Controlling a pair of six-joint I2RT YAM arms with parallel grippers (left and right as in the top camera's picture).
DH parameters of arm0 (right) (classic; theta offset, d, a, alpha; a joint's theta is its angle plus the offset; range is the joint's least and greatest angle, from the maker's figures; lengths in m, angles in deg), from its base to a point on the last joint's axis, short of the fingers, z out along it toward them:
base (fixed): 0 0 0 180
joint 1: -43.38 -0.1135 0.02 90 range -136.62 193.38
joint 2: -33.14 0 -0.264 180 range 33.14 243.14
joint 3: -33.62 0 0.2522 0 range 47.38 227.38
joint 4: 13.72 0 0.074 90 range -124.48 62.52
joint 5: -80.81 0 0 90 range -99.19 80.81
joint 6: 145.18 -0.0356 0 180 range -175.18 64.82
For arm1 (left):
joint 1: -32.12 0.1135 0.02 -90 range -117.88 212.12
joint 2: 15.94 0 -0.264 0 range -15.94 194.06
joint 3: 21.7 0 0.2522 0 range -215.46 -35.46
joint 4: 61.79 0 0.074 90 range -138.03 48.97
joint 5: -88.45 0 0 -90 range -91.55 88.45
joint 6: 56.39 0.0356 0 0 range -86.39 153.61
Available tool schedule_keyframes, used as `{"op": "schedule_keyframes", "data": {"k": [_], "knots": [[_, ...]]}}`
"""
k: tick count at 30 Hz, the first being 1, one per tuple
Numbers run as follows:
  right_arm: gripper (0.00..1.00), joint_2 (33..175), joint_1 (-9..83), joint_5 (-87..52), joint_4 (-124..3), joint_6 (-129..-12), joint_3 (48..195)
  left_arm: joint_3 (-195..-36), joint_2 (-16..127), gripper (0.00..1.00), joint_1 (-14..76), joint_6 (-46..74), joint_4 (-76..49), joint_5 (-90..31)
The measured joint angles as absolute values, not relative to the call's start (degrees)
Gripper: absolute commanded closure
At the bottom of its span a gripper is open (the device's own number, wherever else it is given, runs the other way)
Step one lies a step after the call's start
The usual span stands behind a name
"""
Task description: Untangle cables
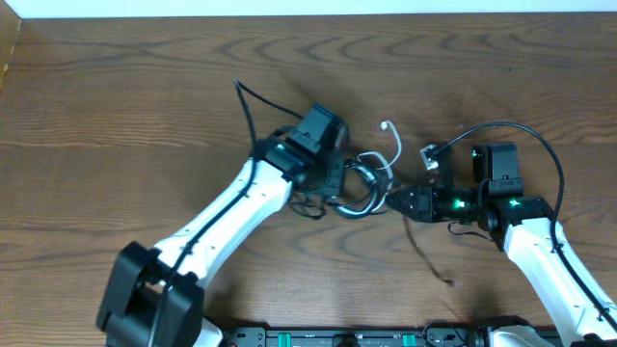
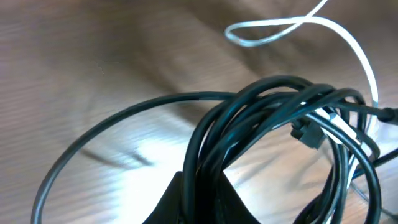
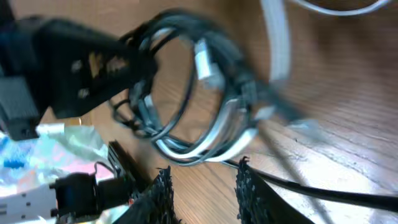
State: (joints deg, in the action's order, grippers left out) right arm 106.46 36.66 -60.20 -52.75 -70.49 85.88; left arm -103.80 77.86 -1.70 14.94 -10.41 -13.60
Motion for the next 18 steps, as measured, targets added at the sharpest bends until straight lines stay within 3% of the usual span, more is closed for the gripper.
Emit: {"op": "schedule_keyframes", "data": {"k": [3,5,10,18], "knots": [[0.46,106.46,36.68,-59.89,-50.07,-73.09,85.88,-103.65,74.38,0.93,0.02,20.31,-5.60,-12.62],[0.41,106.32,36.70,-59.91,-47.01,-74.62,85.88,-103.62,70.93,0.92,0.64,23.20,-4.15,-12.05],[0.40,105.87,36.55,-58.60,-39.44,-79.43,85.88,-103.62,63.98,0.92,-0.04,26.48,-4.11,-11.83],[0.46,105.84,31.98,-52.72,-38.09,-88.57,85.88,-103.62,59.78,0.93,-0.72,27.90,-4.02,-11.81]]}}
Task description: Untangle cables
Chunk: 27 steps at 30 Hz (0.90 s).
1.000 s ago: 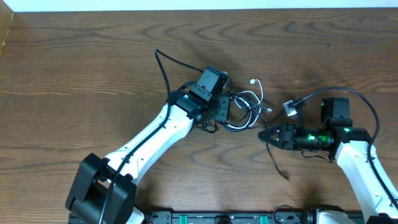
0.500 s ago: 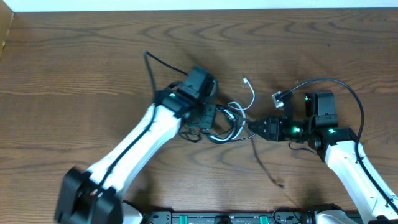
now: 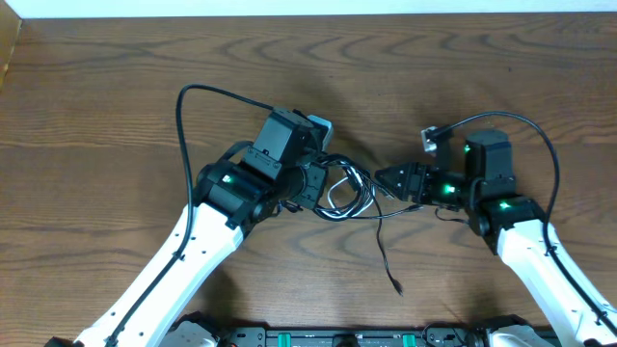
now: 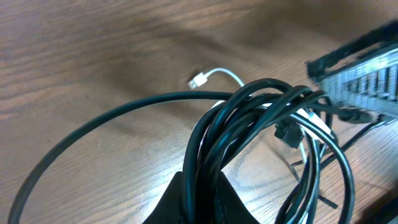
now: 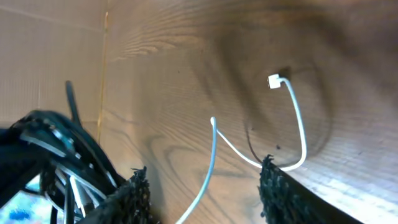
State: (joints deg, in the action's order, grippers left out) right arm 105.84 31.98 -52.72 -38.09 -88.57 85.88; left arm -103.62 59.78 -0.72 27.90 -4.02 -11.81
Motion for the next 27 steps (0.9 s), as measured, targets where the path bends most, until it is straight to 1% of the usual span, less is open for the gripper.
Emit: {"op": "schedule_keyframes", "data": {"k": [7,8,10,13,15,21,25,27], "knots": [[0.44,107.72,26.78,-50.23,-38.00,-99.87,85.88,-103.62,58.95,0.93,-0.70,27.92,-3.72,-11.48],[0.45,108.60,26.10,-50.03,-38.00,-101.72,85.88,-103.62,58.95,0.92,-0.70,27.92,-3.67,-11.44],[0.50,110.22,25.09,-49.79,-37.98,-104.70,85.88,-103.62,58.95,0.92,-0.68,27.94,-3.67,-11.42],[0.53,113.45,23.63,-49.94,-37.54,-109.70,85.88,-103.62,58.95,0.92,-0.72,27.98,-3.76,-11.50],[0.54,115.81,23.08,-50.64,-35.66,-112.30,85.88,-103.62,58.95,0.93,-0.76,27.98,-4.22,-11.75],[0.53,123.09,22.73,-53.40,-23.77,-119.30,85.71,-103.62,58.93,0.92,-0.70,28.03,-5.55,-14.02],[0.59,126.06,22.71,-54.58,-17.80,-125.15,85.60,-103.62,58.93,0.92,-0.65,28.07,-5.73,-15.02],[0.67,126.89,22.71,-54.97,-15.20,-127.45,85.56,-103.62,58.91,0.93,-0.65,28.07,-5.79,-15.20]]}}
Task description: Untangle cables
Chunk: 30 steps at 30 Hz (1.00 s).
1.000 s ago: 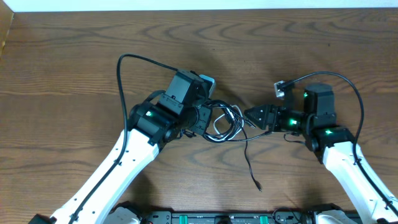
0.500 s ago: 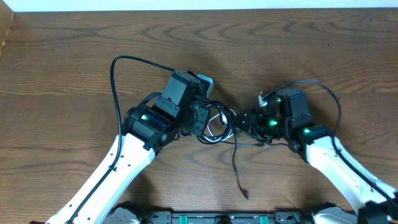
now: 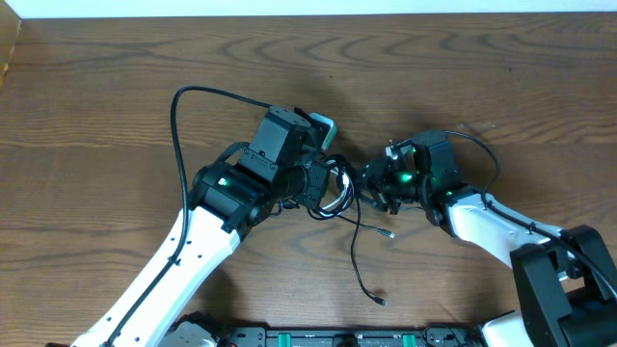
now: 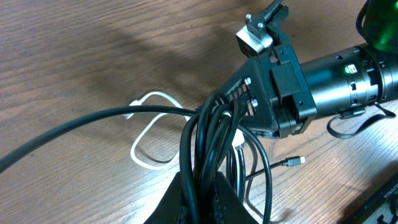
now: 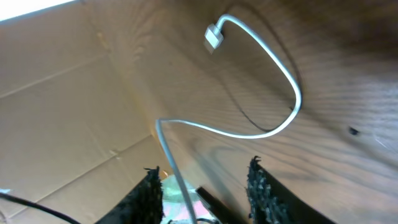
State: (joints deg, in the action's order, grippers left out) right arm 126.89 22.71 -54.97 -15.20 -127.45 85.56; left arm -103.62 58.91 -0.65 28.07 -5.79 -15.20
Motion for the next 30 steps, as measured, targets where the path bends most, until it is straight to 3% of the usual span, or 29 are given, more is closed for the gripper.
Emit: {"op": "schedule_keyframes", "data": {"k": [3,6,11,18,30], "knots": [[0.89,127.44,22.38,-55.76,-13.00,-130.42,85.58,-103.62,58.56,0.93,-0.65,28.09,-5.90,-15.42],[0.99,127.79,21.12,-56.83,-12.71,-132.56,85.58,-103.62,57.86,0.92,-0.68,28.12,-6.23,-16.20],[0.99,128.66,18.52,-57.62,-12.69,-133.15,85.58,-103.62,55.48,0.93,-0.68,28.12,-7.85,-16.69],[0.99,128.68,19.72,-52.46,-19.82,-124.80,85.67,-103.62,51.24,0.92,-0.68,28.09,-7.67,-15.22],[0.99,124.42,40.22,-42.29,-36.54,-109.31,85.69,-103.60,40.92,0.92,-0.68,28.09,-6.32,0.41]]}}
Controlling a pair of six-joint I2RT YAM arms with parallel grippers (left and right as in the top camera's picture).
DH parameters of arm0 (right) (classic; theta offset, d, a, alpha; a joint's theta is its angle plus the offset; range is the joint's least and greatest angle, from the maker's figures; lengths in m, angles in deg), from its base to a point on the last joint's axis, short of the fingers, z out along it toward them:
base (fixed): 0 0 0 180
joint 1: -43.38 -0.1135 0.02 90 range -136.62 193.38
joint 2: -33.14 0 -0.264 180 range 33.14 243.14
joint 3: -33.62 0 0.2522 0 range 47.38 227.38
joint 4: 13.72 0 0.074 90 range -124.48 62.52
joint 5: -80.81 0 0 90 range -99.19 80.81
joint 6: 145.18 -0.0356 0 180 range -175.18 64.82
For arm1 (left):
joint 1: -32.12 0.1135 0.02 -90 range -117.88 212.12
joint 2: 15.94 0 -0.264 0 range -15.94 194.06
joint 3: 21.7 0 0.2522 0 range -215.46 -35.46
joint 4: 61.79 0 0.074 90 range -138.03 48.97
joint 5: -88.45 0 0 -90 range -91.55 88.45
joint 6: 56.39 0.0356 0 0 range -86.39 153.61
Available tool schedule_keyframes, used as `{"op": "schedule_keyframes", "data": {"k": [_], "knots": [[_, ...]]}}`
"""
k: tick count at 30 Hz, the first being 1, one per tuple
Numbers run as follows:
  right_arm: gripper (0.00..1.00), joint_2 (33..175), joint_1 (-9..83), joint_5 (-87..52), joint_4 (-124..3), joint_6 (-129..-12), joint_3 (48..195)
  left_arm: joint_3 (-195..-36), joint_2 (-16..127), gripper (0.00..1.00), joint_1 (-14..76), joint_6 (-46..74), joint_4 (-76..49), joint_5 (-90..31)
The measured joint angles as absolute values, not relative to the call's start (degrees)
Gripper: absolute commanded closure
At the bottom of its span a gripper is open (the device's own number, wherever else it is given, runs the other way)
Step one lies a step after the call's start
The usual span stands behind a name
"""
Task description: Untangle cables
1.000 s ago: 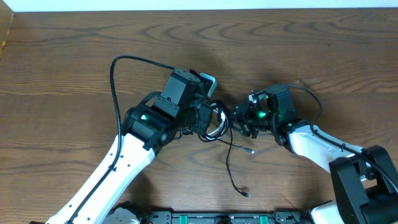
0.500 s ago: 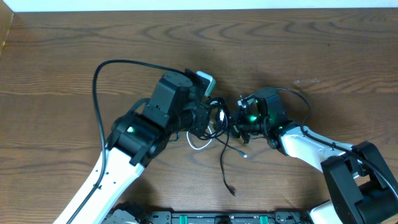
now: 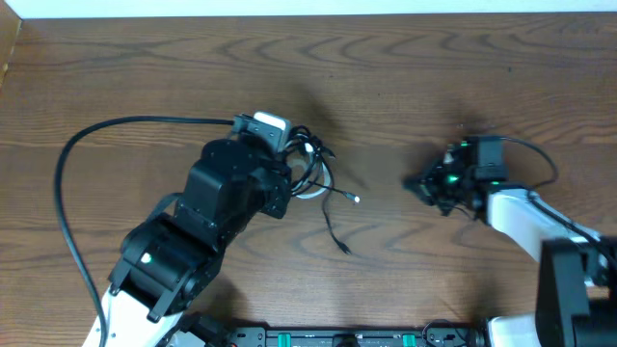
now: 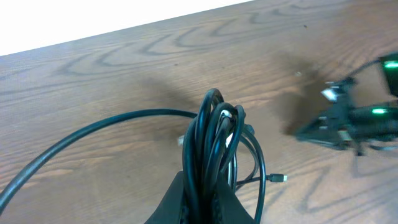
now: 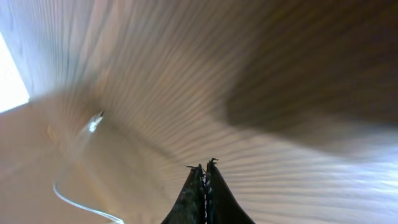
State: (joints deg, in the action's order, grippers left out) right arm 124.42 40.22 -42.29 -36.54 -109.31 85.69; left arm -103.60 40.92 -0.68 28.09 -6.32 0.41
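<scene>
A bundle of black cable loops (image 3: 304, 162) hangs from my left gripper (image 3: 292, 178), which is shut on it; in the left wrist view the loops (image 4: 214, 137) stand up between the fingers (image 4: 186, 199). One long black lead (image 3: 67, 164) arcs far left from the bundle. A white cable (image 3: 310, 191) lies under the loops. A thin black lead (image 3: 339, 241) trails onto the table. My right gripper (image 3: 413, 183) sits apart to the right, shut with nothing visible in it (image 5: 204, 169).
Brown wooden table (image 3: 463, 77) with a white strip along the far edge. The right arm's own black cable (image 3: 535, 159) loops behind its wrist. A small plug (image 4: 281, 178) lies between bundle and right gripper. The right wrist view is blurred.
My right gripper was open against the bundle; it is now shut and well off to the right. The left gripper, still shut on the bundle, is further left, with the long lead stretched out leftward.
Both grippers met at the tangle mid-table, left shut on the black loops, right open beside them. Then the left held the loops raised while the right stayed open close by, then right against them. Now the grippers are apart and a thin lead lies free.
</scene>
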Motion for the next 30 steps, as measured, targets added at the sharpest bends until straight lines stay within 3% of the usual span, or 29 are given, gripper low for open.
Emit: {"op": "schedule_keyframes", "data": {"k": [7,15,18,25,28,30], "knots": [[0.99,114.46,46.62,-38.88,-43.46,-102.97,85.67,-103.60,42.71,0.92,-0.68,23.00,-6.38,2.46],[0.68,104.60,46.34,-57.40,-42.79,-88.43,85.67,-103.60,48.61,0.92,-0.65,8.69,-7.91,0.52],[0.61,103.46,44.81,-62.29,-42.61,-85.66,85.67,-103.60,50.91,0.92,-0.65,8.25,-10.65,-4.40],[0.29,103.48,39.48,-66.12,-38.09,-81.27,85.67,-103.60,52.88,0.92,-0.68,10.56,-13.71,-17.41],[0.26,103.48,36.39,-66.42,-35.20,-80.57,85.67,-103.60,52.88,0.92,-0.68,11.13,-14.01,-21.25],[0.32,103.48,33.73,-65.11,-34.20,-81.00,85.67,-103.60,52.85,0.92,-0.68,11.18,-14.69,-24.55]]}}
